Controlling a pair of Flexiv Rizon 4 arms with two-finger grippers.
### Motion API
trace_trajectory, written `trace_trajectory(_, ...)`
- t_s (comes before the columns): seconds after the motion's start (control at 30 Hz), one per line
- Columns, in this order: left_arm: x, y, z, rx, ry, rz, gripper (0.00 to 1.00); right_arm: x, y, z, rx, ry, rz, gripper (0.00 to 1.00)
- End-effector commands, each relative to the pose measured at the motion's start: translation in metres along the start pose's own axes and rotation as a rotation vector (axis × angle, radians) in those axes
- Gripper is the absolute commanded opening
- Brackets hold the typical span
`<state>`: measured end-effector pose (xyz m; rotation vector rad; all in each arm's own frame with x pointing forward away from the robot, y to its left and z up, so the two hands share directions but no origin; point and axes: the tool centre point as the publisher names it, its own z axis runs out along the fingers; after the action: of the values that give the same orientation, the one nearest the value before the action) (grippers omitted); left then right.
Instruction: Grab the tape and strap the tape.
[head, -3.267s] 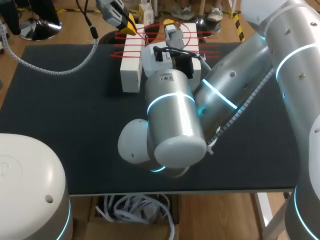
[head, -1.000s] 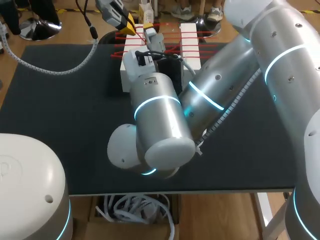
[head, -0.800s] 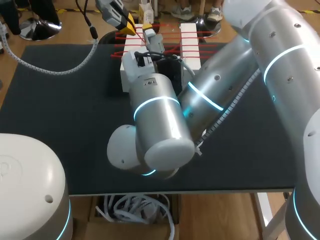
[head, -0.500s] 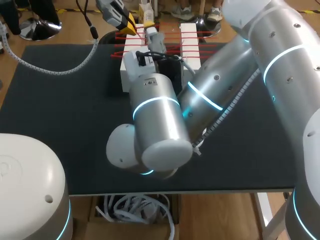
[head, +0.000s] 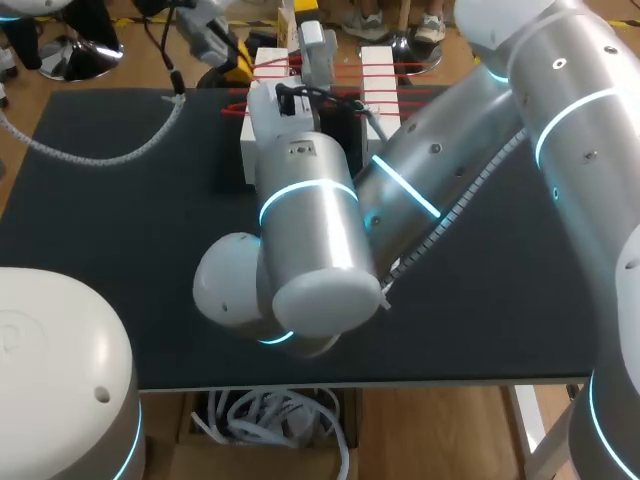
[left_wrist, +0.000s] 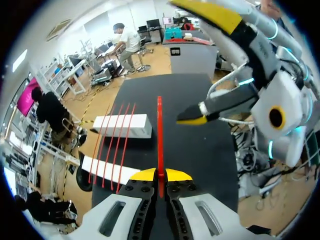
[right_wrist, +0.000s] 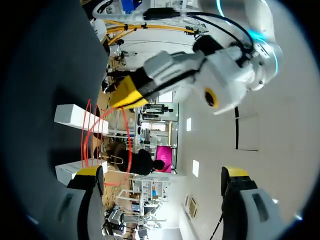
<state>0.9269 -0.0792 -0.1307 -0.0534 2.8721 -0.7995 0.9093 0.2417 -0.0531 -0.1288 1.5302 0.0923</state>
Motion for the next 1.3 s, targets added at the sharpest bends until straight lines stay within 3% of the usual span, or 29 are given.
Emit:
trace_trajectory(0.03, -0.003, 0.023, 0.002, -0.041, -0.042, -0.041, 0.00, -0.017, -0.007, -0.003, -0.007, 0.055, 0.020, 1.00)
trace_trajectory(0.27, -0.010, 0.086, 0.009, -0.155, -0.107, -0.168, 0.00, -0.020, -0.009, -0.004, -0.004, 0.066, 0.034, 1.00)
trace_trajectory(0.6, 0.006, 0.184, 0.007, -0.289, -0.206, -0.425, 0.00, -0.020, -0.009, -0.004, -0.004, 0.066, 0.034, 1.00)
trace_trajectory(0.77, 0.013, 0.231, 0.002, -0.355, -0.230, -0.490, 0.00, -0.020, -0.009, -0.004, -0.004, 0.066, 0.034, 1.00)
trace_trajectory(0.8, 0.016, 0.230, -0.001, -0.370, -0.226, -0.497, 0.00, -0.020, -0.009, -0.004, -0.004, 0.066, 0.034, 1.00)
trace_trajectory(1.03, 0.028, 0.277, 0.006, -0.437, -0.174, -0.548, 0.00, -0.020, -0.009, -0.004, -0.004, 0.066, 0.034, 1.00)
trace_trajectory(1.3, 0.038, 0.313, 0.007, -0.459, -0.214, -0.623, 0.00, -0.020, -0.009, -0.004, -0.004, 0.066, 0.034, 1.00)
